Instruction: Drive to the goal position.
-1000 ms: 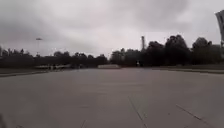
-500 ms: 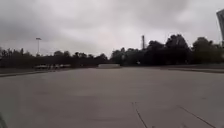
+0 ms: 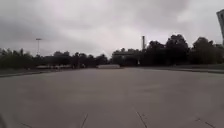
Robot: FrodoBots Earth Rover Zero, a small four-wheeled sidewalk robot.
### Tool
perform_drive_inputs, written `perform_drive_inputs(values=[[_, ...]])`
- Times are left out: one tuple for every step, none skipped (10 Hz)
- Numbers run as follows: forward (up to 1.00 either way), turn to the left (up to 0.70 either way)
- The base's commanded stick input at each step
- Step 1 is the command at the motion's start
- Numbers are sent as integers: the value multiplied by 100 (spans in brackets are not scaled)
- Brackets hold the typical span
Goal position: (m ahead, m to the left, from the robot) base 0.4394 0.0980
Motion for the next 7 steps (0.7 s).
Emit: perform_drive_inputs(values=[[70,0],[70,0],[70,0],[70,0],[70,0],[70,0],[70,0]])
